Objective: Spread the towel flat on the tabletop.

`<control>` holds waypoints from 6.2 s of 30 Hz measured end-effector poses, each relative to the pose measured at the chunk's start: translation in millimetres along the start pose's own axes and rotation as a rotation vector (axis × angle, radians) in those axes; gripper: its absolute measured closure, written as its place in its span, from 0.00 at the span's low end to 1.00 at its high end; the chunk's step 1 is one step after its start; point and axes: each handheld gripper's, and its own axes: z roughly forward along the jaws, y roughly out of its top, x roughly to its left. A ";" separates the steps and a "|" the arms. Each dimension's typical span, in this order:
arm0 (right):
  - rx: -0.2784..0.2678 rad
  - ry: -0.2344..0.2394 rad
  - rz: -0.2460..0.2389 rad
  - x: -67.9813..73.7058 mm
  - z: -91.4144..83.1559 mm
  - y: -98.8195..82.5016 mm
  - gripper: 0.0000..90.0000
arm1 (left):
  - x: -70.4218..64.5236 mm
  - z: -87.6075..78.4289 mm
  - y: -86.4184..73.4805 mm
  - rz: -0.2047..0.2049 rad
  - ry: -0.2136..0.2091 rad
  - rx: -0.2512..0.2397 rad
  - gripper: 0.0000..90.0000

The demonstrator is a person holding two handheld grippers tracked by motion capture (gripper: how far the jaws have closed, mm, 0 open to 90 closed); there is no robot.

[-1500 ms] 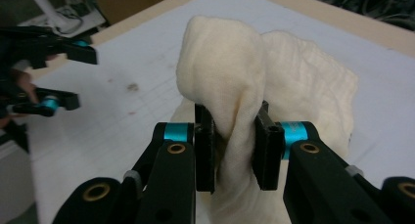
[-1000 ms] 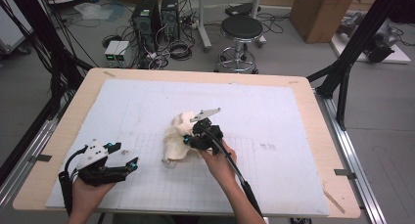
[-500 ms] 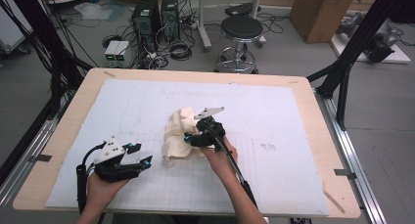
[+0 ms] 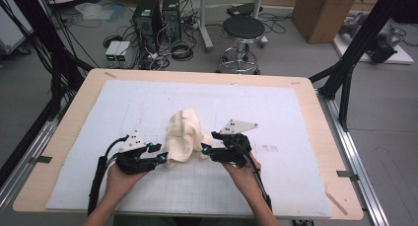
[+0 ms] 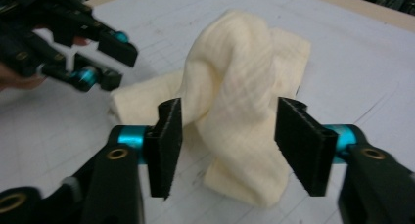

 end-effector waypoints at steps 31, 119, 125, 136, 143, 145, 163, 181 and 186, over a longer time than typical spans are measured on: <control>0.197 0.047 -0.042 -7.6 39.7 -35.6 0.95 | -9.2 27.3 7.4 0.126 0.002 0.174 0.98; 0.198 0.237 -0.162 32.3 -32.0 -69.5 0.98 | -38.5 -70.8 -39.2 0.235 -0.048 0.116 0.98; 0.207 0.275 -0.178 46.4 -32.1 -72.4 0.98 | -39.3 -78.7 -45.8 0.217 -0.058 0.109 0.98; 0.120 0.230 -0.159 36.6 -43.3 -56.7 0.75 | -20.1 -76.5 -19.4 0.149 -0.064 0.041 0.67; 0.060 0.132 -0.139 8.7 -36.8 -30.2 0.68 | 0.5 -43.3 10.5 0.112 -0.046 0.025 0.61; 0.048 0.117 -0.123 -1.2 -30.3 -23.1 0.67 | 4.7 -33.0 15.4 0.122 -0.014 0.033 0.61; 0.128 0.095 -0.020 -39.1 47.7 -11.2 0.65 | 25.2 5.6 3.4 0.078 0.026 0.120 0.72; 0.223 0.121 -0.001 -40.2 61.0 -11.5 0.95 | 27.1 12.9 -7.7 0.075 -0.006 0.193 0.87; 0.210 0.090 -0.026 -37.2 47.4 -8.2 0.95 | 27.2 9.8 -9.9 0.071 -0.008 0.193 0.87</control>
